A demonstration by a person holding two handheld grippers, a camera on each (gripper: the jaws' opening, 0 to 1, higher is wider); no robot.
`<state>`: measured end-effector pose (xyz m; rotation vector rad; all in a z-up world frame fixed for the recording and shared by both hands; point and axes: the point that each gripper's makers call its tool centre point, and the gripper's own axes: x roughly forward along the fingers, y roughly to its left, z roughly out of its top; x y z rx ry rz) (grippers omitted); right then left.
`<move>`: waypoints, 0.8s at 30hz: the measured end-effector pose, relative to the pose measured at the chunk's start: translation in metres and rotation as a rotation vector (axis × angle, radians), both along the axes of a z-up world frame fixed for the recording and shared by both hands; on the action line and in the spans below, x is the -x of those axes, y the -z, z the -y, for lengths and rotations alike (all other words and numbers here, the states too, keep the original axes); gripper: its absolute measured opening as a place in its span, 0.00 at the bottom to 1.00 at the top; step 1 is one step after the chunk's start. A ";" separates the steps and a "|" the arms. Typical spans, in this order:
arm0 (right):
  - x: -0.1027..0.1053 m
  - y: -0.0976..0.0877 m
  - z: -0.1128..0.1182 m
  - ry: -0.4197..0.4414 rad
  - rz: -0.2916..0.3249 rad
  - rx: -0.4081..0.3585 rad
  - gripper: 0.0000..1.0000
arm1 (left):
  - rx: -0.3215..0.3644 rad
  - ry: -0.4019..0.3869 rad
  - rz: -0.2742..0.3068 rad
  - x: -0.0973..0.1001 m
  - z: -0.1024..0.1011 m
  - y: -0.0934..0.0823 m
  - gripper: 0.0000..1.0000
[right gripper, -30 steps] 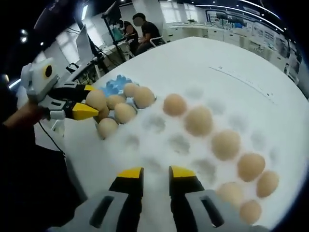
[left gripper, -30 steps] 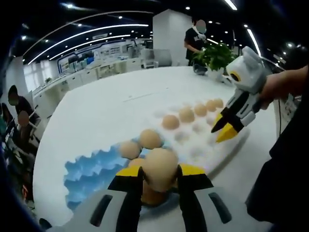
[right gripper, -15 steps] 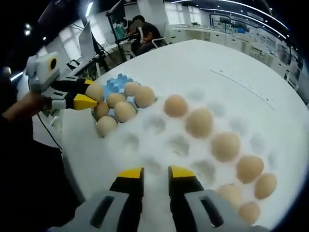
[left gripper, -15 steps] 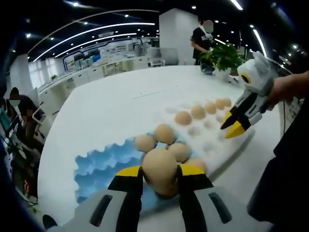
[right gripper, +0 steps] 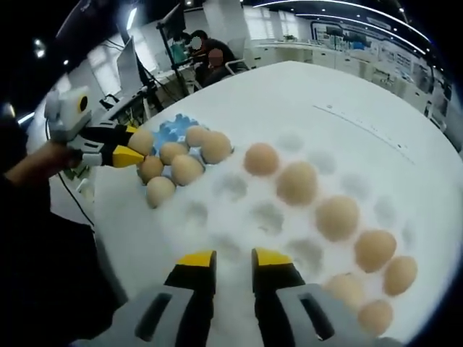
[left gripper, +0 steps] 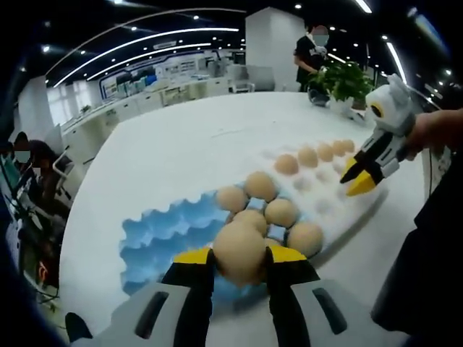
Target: Place the egg into an empty slot of the egg tray after lifting it from the table, then release the egg inside the slot.
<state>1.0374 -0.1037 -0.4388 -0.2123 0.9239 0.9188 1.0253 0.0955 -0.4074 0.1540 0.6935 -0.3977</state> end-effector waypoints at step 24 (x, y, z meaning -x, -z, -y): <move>-0.002 0.000 0.000 0.019 0.010 -0.012 0.19 | -0.263 0.121 -0.069 0.009 -0.021 0.018 0.28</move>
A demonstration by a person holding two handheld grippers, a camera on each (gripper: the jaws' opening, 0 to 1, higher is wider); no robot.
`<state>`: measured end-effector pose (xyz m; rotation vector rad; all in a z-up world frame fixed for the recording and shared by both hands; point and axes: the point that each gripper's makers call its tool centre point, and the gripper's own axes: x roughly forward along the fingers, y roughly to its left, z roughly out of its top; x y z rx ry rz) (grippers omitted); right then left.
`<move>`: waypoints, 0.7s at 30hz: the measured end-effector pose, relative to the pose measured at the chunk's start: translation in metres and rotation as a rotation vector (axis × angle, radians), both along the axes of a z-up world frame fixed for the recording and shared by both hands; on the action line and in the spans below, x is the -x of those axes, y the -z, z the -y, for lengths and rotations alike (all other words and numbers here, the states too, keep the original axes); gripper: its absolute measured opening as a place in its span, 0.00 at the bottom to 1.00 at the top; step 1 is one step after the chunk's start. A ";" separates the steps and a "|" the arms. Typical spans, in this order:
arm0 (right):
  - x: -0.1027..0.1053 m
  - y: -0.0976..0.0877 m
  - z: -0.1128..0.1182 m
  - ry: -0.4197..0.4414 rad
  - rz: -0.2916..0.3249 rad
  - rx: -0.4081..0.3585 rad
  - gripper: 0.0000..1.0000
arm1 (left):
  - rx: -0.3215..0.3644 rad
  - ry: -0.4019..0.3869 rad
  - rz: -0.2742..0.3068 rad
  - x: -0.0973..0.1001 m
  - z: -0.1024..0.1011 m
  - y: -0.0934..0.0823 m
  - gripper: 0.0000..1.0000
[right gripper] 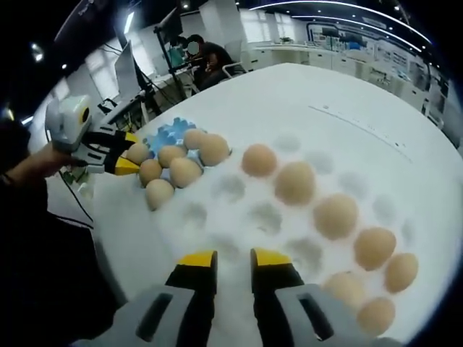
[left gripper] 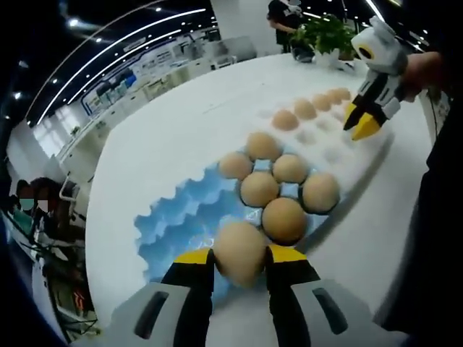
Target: Place the egg into an empty slot of the egg tray after lifting it from the table, then release the egg inside the slot.
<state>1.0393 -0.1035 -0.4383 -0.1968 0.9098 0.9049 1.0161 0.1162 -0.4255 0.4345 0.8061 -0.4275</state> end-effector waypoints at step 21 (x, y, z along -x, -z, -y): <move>0.000 -0.001 0.000 0.013 -0.005 -0.018 0.19 | 0.012 -0.010 -0.025 -0.004 -0.002 0.003 0.28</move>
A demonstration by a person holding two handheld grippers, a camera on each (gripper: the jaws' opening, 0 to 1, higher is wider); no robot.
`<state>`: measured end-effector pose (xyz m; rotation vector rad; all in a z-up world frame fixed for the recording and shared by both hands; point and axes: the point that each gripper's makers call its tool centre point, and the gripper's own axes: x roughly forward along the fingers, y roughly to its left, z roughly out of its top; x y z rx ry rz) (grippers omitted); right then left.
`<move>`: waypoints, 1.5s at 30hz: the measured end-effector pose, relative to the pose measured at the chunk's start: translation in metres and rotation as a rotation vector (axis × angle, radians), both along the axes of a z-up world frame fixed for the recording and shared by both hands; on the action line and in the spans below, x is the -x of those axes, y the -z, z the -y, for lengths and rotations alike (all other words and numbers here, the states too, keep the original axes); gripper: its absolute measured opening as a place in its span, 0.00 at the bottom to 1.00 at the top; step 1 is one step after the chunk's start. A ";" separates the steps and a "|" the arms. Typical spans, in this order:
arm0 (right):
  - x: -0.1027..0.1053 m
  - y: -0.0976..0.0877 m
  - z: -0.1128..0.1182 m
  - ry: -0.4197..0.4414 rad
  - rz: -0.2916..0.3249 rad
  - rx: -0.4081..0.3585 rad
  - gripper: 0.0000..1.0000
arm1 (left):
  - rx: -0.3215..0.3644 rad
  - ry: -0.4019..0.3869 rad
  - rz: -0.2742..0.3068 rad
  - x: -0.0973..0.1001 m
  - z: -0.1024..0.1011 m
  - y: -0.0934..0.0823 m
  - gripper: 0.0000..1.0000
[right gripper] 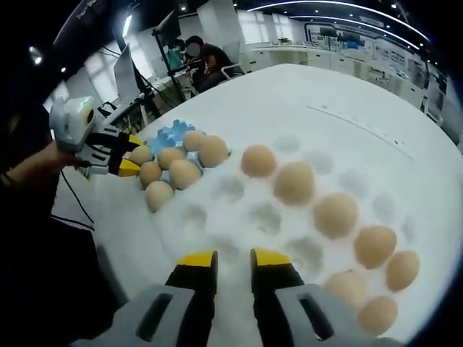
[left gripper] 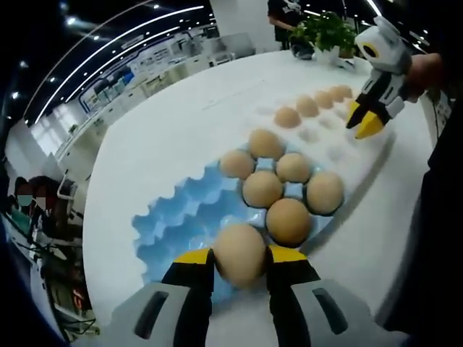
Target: Place the egg into an empty slot of the egg tray after lifting it from the table, then release the egg inside the slot.
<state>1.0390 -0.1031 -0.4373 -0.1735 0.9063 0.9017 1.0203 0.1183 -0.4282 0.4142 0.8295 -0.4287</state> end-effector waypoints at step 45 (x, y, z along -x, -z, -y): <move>0.008 -0.004 -0.003 -0.155 0.008 0.072 0.25 | 0.073 -0.052 -0.012 0.003 0.002 -0.001 0.29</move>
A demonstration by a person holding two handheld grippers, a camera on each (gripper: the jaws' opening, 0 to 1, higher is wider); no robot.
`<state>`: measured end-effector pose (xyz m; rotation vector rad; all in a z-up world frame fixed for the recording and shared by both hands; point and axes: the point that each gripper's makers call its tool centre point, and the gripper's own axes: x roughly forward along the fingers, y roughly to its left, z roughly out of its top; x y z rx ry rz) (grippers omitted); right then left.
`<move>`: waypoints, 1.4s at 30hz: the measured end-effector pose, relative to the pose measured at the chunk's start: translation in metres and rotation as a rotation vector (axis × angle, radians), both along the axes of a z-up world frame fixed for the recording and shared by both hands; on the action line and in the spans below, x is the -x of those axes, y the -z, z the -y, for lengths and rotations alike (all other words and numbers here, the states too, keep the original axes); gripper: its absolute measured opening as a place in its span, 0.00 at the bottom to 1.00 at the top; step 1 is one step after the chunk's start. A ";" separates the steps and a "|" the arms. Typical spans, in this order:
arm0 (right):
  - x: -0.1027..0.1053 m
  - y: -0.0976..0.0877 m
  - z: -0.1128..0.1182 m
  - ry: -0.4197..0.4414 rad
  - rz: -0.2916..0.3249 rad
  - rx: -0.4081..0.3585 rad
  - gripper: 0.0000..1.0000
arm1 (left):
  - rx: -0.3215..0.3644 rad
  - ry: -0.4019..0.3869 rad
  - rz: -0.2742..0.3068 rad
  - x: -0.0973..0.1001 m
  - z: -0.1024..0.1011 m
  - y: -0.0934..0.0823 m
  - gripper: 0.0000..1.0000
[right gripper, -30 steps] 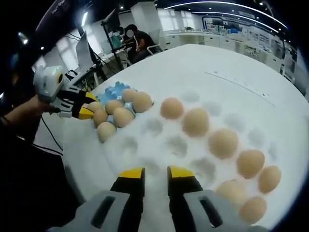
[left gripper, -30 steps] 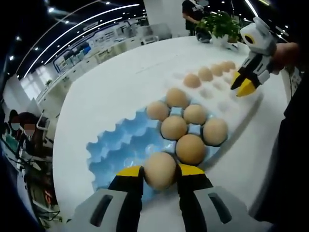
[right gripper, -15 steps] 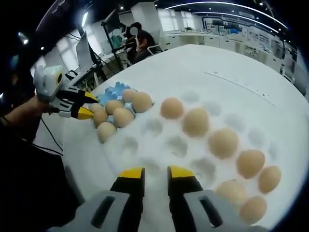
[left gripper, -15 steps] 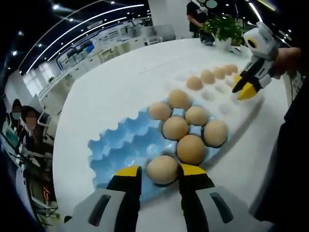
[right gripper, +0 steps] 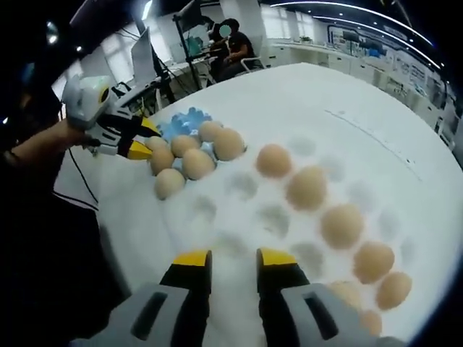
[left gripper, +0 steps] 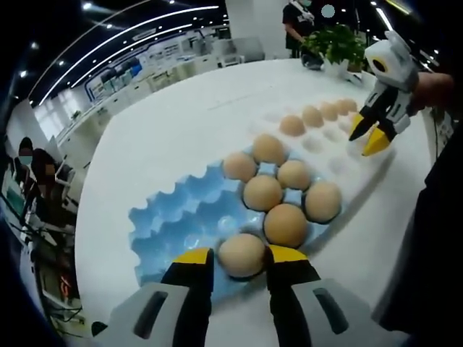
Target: Place the egg into an empty slot of the egg tray after lifting it from the table, then release the egg inside the slot.
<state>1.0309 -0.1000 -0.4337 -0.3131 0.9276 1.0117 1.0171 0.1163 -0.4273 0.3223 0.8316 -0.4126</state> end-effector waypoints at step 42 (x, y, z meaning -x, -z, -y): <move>-0.099 0.005 -0.005 0.045 0.202 0.019 0.32 | 0.023 0.035 0.023 -0.003 0.001 0.000 0.29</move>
